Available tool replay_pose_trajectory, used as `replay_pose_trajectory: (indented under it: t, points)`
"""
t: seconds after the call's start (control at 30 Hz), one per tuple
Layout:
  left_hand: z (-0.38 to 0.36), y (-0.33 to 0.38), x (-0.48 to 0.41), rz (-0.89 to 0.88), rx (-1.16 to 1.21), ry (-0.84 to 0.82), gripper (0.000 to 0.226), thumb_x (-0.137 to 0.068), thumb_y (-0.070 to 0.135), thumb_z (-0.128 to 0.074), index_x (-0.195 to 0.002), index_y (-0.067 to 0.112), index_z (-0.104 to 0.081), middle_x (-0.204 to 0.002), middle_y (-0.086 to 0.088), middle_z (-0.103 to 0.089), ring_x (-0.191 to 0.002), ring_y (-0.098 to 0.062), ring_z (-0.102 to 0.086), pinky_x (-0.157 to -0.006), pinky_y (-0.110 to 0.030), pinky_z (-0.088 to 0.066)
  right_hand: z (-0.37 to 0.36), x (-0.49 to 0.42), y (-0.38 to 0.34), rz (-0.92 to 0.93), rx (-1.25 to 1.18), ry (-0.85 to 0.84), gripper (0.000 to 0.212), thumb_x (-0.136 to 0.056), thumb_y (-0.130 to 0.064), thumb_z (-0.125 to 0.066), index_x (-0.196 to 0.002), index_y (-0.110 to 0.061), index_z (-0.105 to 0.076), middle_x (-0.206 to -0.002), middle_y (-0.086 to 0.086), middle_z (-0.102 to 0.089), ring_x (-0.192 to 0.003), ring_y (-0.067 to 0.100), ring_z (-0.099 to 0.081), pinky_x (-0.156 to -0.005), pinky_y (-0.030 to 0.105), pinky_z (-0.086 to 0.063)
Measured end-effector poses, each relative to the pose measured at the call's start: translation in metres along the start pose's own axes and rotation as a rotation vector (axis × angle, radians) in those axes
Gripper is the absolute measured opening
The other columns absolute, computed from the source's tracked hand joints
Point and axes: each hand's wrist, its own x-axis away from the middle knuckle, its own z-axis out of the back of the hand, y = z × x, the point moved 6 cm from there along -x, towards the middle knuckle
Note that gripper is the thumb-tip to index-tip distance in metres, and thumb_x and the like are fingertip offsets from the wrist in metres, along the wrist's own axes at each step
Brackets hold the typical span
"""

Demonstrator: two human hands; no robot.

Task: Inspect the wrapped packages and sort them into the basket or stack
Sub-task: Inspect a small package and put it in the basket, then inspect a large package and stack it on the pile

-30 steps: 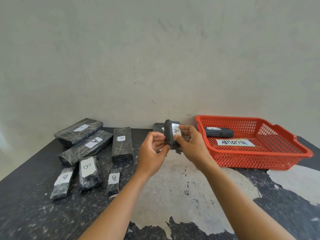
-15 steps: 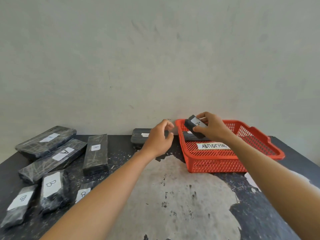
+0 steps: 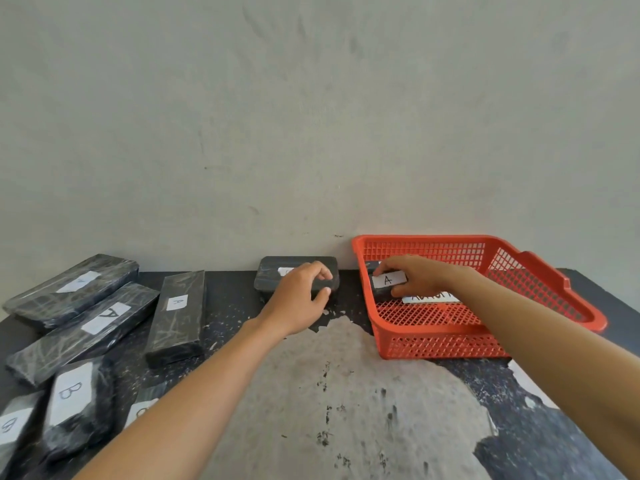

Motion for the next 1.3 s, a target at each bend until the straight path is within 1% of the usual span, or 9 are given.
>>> replay_pose_trajectory:
  t: [0.1, 0.33, 0.5, 0.6, 0.7, 0.8, 0.97, 1.2, 1.3]
  points:
    - [-0.002, 0.0, -0.001, 0.002, -0.002, 0.005, 0.019, -0.096, 0.021, -0.058, -0.115, 0.019, -0.059, -0.118, 0.004, -0.059, -0.067, 0.004, -0.045, -0.067, -0.008, -0.032, -0.007, -0.004, -0.002, 0.03, 0.051, 0.05, 0.043, -0.091, -0.024, -0.065, -0.132, -0.031, -0.052, -0.137, -0.003, -0.044, -0.126, 0.02, -0.043, -0.107, 0.041, -0.038]
    - [0.004, 0.003, 0.005, 0.026, -0.006, 0.015, 0.019, -0.096, 0.023, -0.059, -0.115, 0.021, -0.059, -0.117, 0.004, -0.059, -0.065, 0.001, -0.046, -0.064, -0.008, -0.032, 0.002, 0.006, -0.003, -0.028, -0.009, 0.099, 0.05, -0.091, -0.028, -0.065, -0.137, -0.028, -0.047, -0.143, 0.001, -0.044, -0.132, 0.022, -0.041, -0.11, 0.044, -0.036]
    - [0.022, 0.004, 0.023, 0.063, -0.015, 0.043, 0.019, -0.095, 0.026, -0.06, -0.114, 0.023, -0.059, -0.118, 0.007, -0.06, -0.064, 0.0, -0.048, -0.062, -0.01, -0.033, 0.03, 0.027, -0.031, -0.059, -0.09, 0.38, 0.036, -0.095, -0.03, -0.058, -0.131, -0.025, -0.054, -0.138, -0.001, -0.053, -0.129, 0.021, -0.047, -0.109, 0.053, -0.036]
    - [0.037, 0.006, 0.042, 0.079, 0.0, 0.097, 0.02, -0.095, 0.024, -0.061, -0.114, 0.02, -0.06, -0.114, 0.013, -0.058, -0.074, 0.002, -0.053, -0.064, -0.006, -0.035, 0.048, 0.048, -0.069, -0.04, -0.153, 0.584, 0.032, -0.095, -0.03, -0.056, -0.126, -0.025, -0.057, -0.133, 0.0, -0.057, -0.124, 0.021, -0.05, -0.107, 0.051, -0.035]
    - [0.054, -0.006, 0.069, 0.133, 0.049, 0.165, 0.017, -0.095, 0.021, -0.062, -0.112, 0.018, -0.062, -0.111, 0.01, -0.062, -0.094, -0.001, -0.057, -0.077, -0.007, -0.036, 0.048, 0.066, -0.123, -0.008, -0.234, 0.684, 0.032, -0.094, -0.032, -0.055, -0.126, -0.024, -0.058, -0.132, 0.0, -0.056, -0.125, 0.022, -0.049, -0.106, 0.047, -0.034]
    - [0.071, -0.027, 0.094, 0.195, 0.07, 0.235, 0.015, -0.095, 0.018, -0.06, -0.11, 0.019, -0.062, -0.111, 0.006, -0.065, -0.106, -0.007, -0.058, -0.087, -0.018, -0.038, 0.027, 0.07, -0.174, 0.02, -0.237, 0.621, 0.034, -0.094, -0.038, -0.056, -0.126, -0.025, -0.057, -0.132, -0.003, -0.056, -0.125, 0.02, -0.047, -0.107, 0.045, -0.031]
    - [0.109, -0.068, 0.131, 0.323, 0.069, 0.358, 0.018, -0.098, 0.01, -0.051, -0.111, 0.018, -0.061, -0.112, 0.005, -0.064, -0.105, -0.008, -0.056, -0.086, -0.022, -0.039, -0.026, 0.05, -0.234, 0.024, -0.3, 0.456, 0.04, -0.094, -0.045, -0.057, -0.126, -0.022, -0.06, -0.13, 0.0, -0.058, -0.124, 0.022, -0.049, -0.103, 0.045, -0.036]
    - [0.137, -0.105, 0.159, 0.405, 0.122, 0.54, 0.025, -0.097, 0.001, -0.045, -0.112, 0.018, -0.057, -0.11, 0.0, -0.068, -0.096, -0.01, -0.057, -0.08, -0.019, -0.039, -0.09, 0.001, -0.3, -0.148, -0.358, 0.253, 0.077, -0.086, -0.075, -0.041, -0.134, -0.015, -0.051, -0.14, 0.011, -0.048, -0.133, 0.036, -0.037, -0.107, 0.053, -0.029]
    - [0.144, -0.112, 0.16, 0.429, 0.145, 0.578, 0.027, -0.097, -0.001, -0.044, -0.114, 0.015, -0.058, -0.111, -0.002, -0.067, -0.097, -0.011, -0.058, -0.078, -0.015, -0.039, -0.103, -0.018, -0.321, -0.189, -0.313, 0.2, 0.081, -0.084, -0.08, -0.035, -0.13, -0.016, -0.054, -0.142, 0.014, -0.044, -0.133, 0.038, -0.032, -0.107, 0.054, -0.027]
